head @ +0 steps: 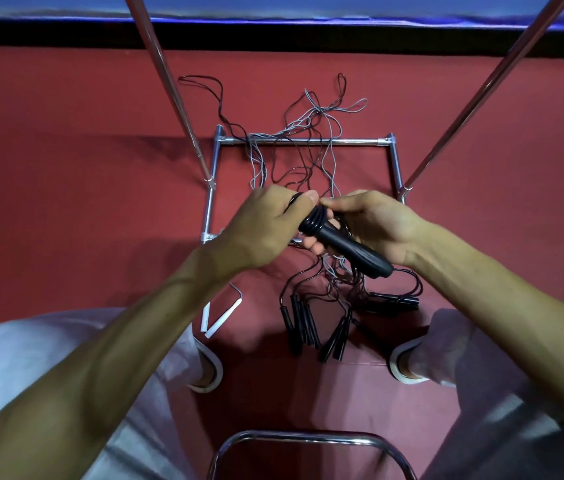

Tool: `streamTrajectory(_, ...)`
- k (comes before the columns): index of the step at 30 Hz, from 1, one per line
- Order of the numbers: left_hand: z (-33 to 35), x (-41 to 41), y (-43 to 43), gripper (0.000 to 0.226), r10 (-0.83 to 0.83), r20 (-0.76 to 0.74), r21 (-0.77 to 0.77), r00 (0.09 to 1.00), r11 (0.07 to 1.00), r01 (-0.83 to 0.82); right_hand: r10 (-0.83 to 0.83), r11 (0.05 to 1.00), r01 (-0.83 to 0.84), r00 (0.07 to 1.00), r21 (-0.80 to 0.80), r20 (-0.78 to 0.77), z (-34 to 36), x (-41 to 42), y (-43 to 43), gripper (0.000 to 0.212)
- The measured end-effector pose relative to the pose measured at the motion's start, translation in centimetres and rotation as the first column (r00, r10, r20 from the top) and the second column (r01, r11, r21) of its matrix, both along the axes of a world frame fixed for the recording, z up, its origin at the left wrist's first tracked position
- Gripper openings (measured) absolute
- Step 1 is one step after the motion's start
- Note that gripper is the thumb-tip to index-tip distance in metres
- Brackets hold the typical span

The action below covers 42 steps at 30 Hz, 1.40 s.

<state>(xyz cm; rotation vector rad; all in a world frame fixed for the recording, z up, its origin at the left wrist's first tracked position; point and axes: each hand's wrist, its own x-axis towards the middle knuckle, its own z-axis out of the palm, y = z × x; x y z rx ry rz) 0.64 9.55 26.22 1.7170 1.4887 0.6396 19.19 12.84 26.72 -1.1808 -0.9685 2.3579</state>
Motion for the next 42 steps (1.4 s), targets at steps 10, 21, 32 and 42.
streamTrajectory(10, 0.5, 0.0, 0.3, 0.053, 0.072, 0.159, -0.05, 0.985, 0.997, -0.064, -0.078, 0.996, 0.079, 0.997, 0.036, -0.017, 0.6, 0.2, 0.8, 0.031)
streamTrajectory(21, 1.3, 0.1, 0.1, 0.052, 0.386, 0.723, -0.601, 0.573, 0.761, 0.246, 0.065, 0.994, -0.054, 0.991, 0.096, -0.119, 0.3, 1.2, 1.9, 0.02)
streamTrajectory(32, 0.3, -1.7, 0.2, 0.027, 0.805, 0.567, -0.769, 0.176, 0.441, 0.463, -0.101, 0.901, -0.018, 0.963, 0.433, 0.251, -1.1, 0.0, 1.2, 0.02)
streamTrajectory(42, -0.3, -3.9, 1.9, 0.043, 0.865, 0.488, -0.795, 0.115, 0.387, 0.467, -0.552, 0.115, -0.401, 0.735, 0.909, 0.394, -2.1, 1.9, 0.7, 0.02)
